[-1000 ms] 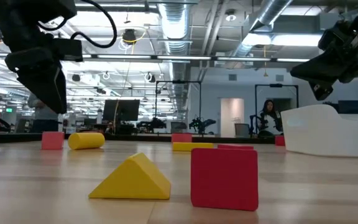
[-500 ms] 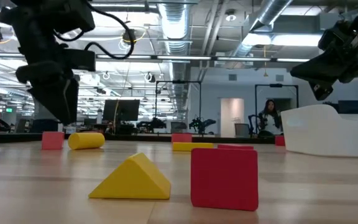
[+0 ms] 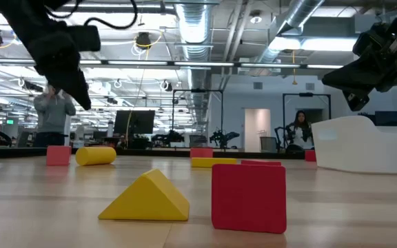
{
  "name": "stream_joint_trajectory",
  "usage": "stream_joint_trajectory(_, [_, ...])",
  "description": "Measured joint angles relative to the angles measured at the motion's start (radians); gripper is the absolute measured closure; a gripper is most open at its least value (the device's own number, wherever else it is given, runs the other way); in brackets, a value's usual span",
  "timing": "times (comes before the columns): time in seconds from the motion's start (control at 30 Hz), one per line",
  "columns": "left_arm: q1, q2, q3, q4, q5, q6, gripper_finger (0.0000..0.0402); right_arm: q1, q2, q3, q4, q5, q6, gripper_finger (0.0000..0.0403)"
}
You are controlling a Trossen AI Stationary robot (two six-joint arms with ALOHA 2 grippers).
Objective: Sort & place blocks by color
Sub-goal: Put the bottom left orange block into the transparent bin
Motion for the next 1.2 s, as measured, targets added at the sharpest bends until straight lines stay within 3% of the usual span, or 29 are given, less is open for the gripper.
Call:
stream_joint_trajectory(0.2, [-0.002,-0.066,0.0,-0.068,-0.008,-0.231,0.01,0.0,0.0,0.0,0.0,0.0,0.0,0.0346])
stream_joint_trajectory(0.47, [0.003,-0.006,0.0,-0.122,0.013,-0.559,0.01,0.0,0.0,0.0,0.001,0.0,0.0,0.0346])
stream_joint_trajectory(0.77, [0.02,0.173,-0.001,-0.092,0.048,-0.711,0.0112,-0.001,0.0,0.0,0.0,0.0,0.0,0.0346])
stream_joint_trajectory(1.2, [0.024,0.326,0.0,-0.095,0.138,-0.88,0.0113,-0.001,0.0,0.0,0.007,0.001,0.0,0.0346])
